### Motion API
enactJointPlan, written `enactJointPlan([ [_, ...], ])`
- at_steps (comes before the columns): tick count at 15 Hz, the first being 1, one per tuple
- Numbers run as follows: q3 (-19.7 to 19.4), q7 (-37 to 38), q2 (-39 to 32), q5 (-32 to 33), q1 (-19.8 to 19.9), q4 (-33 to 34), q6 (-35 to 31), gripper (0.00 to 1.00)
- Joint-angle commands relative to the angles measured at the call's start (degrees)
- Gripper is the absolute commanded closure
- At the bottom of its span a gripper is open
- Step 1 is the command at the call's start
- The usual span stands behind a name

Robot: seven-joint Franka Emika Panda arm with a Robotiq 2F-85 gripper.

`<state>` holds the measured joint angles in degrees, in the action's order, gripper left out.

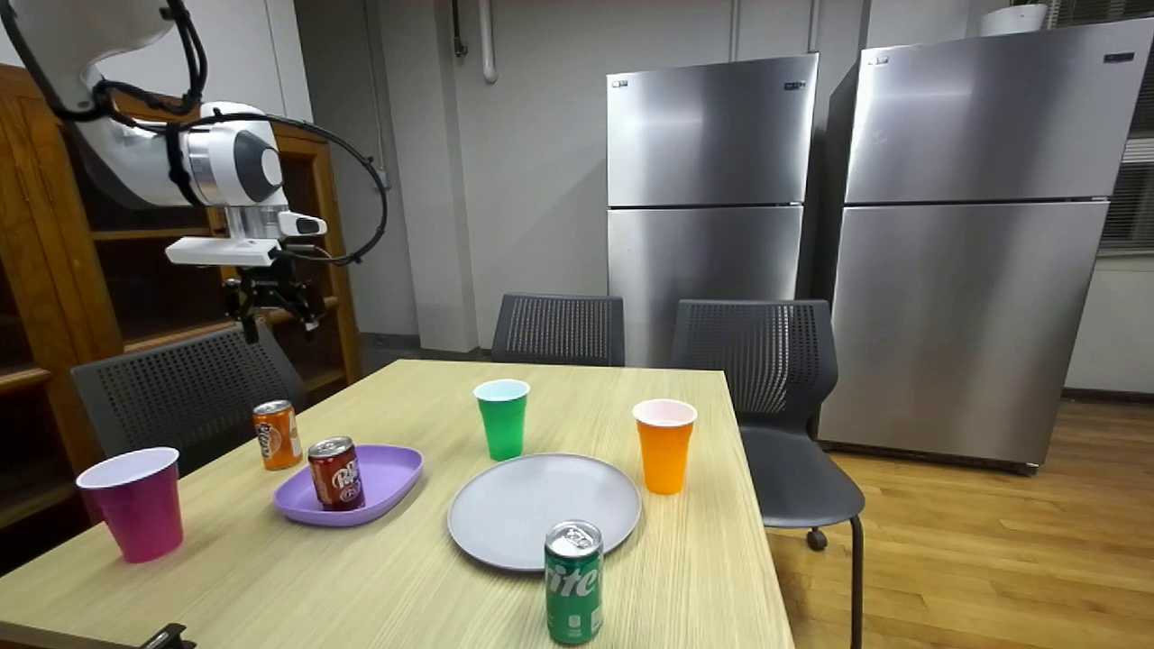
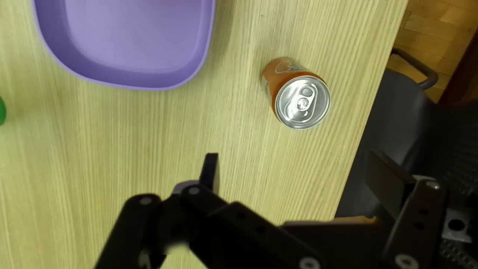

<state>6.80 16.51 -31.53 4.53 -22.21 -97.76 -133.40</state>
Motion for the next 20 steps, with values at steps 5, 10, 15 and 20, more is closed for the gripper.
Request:
enactJointPlan([
  [5,-0.7,6.8,-7.2,0.1,-3.1,7.8,3.1,0.00],
  [10,-1.0,8.3,-10.5,-0.2,-3.7,9.4,2.3,0.00],
  [15,-0.5,6.5,-10.1,-0.3,-3.0,7.3,1.0,0.00],
  [20,-0.5,6.5,-10.1,-0.3,-3.0,7.5,1.0,0.00],
])
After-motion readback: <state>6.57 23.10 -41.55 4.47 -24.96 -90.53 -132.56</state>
